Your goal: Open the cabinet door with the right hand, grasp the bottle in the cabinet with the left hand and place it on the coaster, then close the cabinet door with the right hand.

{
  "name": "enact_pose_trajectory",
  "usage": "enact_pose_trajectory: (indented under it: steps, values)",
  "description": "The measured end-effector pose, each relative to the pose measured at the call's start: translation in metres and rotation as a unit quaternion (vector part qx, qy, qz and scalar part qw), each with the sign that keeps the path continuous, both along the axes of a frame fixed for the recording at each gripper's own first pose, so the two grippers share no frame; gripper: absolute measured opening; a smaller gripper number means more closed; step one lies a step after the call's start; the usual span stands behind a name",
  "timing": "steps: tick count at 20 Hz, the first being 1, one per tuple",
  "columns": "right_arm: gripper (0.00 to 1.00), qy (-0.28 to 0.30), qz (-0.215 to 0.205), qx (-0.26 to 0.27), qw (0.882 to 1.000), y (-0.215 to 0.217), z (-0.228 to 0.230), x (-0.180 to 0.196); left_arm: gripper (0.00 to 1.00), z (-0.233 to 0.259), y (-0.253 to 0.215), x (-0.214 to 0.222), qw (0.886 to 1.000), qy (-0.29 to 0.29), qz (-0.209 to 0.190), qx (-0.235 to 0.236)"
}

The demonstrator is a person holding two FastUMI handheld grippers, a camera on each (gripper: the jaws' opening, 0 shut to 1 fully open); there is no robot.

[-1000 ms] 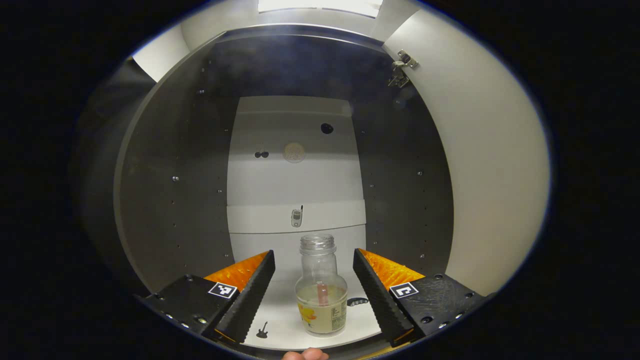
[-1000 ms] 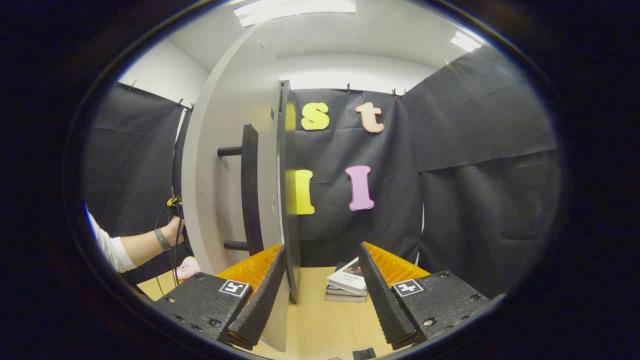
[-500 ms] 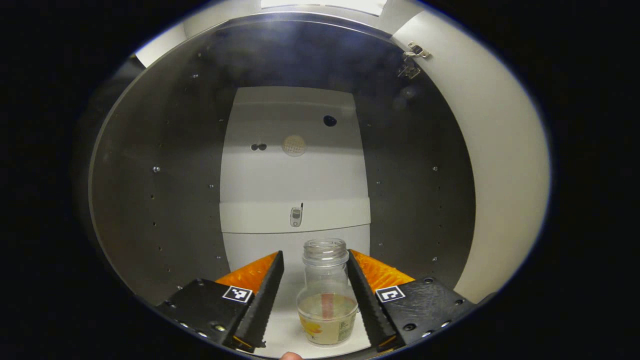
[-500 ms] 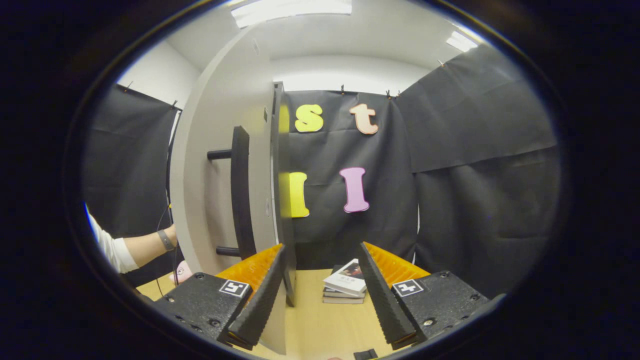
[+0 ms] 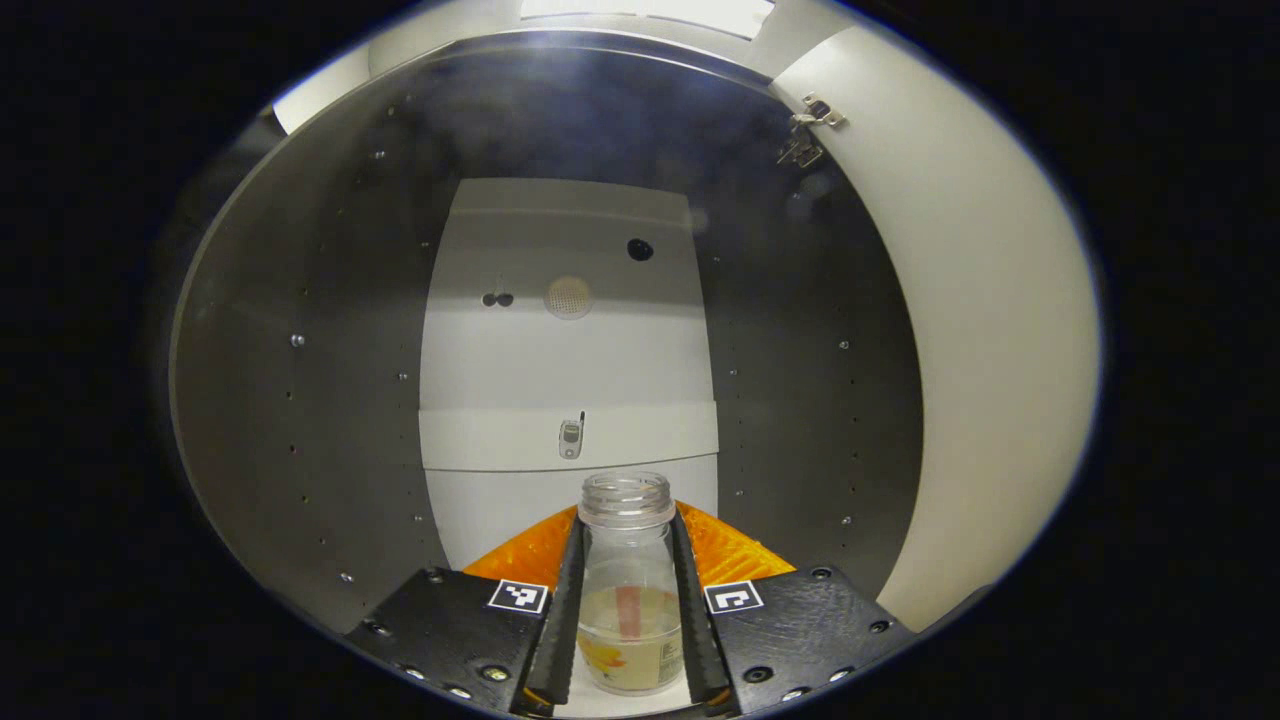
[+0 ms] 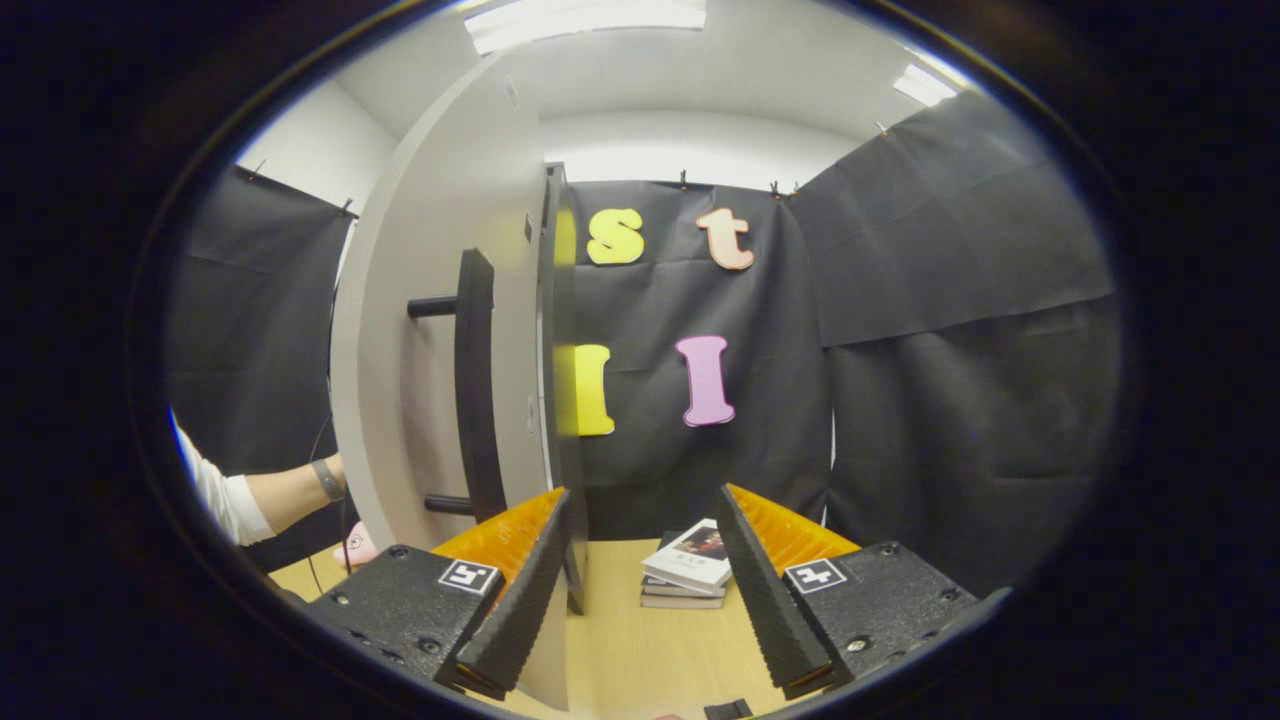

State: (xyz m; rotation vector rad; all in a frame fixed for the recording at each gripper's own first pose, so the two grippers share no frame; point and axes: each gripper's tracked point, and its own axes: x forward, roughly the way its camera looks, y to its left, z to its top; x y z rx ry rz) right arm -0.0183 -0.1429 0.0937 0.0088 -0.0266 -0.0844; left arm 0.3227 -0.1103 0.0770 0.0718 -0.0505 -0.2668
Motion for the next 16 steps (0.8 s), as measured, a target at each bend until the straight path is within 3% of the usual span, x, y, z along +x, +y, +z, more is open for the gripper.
enact_pose_trajectory:
  steps: [8, 12, 16]
  values:
    - [0.89, -0.005, -0.002, 0.011, 1.000, 0.001, -0.001, 0.001, 0.42, 0.019, 0.040, -0.070, 1.000, -0.024, 0.014, -0.006]
    - [0.89, -0.005, -0.002, 0.015, 1.000, 0.001, -0.002, 0.002, 0.42, 0.003, 0.075, -0.110, 0.999, -0.018, 0.048, -0.014]
    - [0.89, 0.010, 0.006, 0.011, 1.000, 0.004, -0.013, 0.001, 0.42, -0.031, 0.119, -0.157, 0.995, -0.017, 0.100, 0.011]
